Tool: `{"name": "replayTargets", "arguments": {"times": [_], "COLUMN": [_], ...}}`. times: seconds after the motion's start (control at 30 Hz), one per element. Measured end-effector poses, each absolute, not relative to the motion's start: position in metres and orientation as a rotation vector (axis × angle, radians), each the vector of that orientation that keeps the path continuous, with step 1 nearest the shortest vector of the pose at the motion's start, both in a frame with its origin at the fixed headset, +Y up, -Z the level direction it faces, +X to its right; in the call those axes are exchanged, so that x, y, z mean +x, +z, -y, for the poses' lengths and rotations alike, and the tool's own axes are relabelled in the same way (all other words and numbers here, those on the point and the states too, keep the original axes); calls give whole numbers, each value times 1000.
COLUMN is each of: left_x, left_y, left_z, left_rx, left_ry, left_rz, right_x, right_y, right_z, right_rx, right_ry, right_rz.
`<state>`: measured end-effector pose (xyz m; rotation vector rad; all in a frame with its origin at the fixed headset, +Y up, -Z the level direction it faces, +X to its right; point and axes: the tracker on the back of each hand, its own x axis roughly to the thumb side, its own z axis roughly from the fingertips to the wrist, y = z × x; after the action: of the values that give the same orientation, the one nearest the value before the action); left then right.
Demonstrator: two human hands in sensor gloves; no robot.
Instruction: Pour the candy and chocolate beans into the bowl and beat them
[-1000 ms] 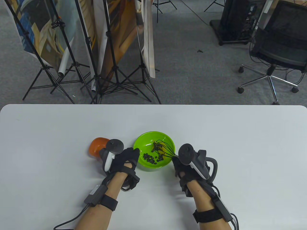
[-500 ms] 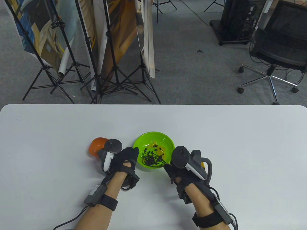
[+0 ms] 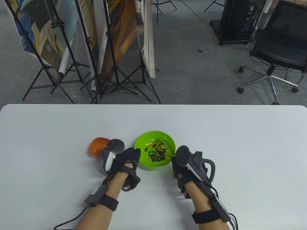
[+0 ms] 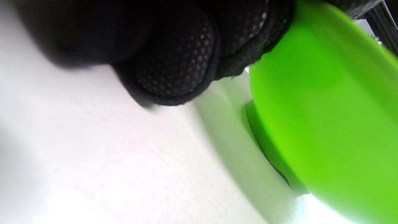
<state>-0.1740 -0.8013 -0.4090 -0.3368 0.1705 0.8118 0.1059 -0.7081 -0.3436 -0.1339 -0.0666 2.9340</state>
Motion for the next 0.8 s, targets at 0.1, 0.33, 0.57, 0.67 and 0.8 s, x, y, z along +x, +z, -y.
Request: {"name": "replayTargets", "arguments": {"times": [0.1, 0.33, 0.57, 0.67, 0.8], "left_x": [-174, -174, -174, -173, -169], "left_y": [-409, -409, -409, -409, -409], "left_z": [802, 802, 802, 802, 803], "left_rx": [-346, -338, -343, -347, -361], "left_ry": [824, 827, 825, 819, 818], "left_rz": [-165, -174, -174, -164, -160], "right_x": [98, 89, 106, 119, 127], "right_y": [-344, -338, -332, -332, -336], "right_z": [712, 698, 674, 671, 674], "right_rx": [-81, 143, 100, 21, -87], "right_ry": [2890, 2853, 2952, 2983, 3020], "right_rz": [70, -102, -134, -109, -47]}}
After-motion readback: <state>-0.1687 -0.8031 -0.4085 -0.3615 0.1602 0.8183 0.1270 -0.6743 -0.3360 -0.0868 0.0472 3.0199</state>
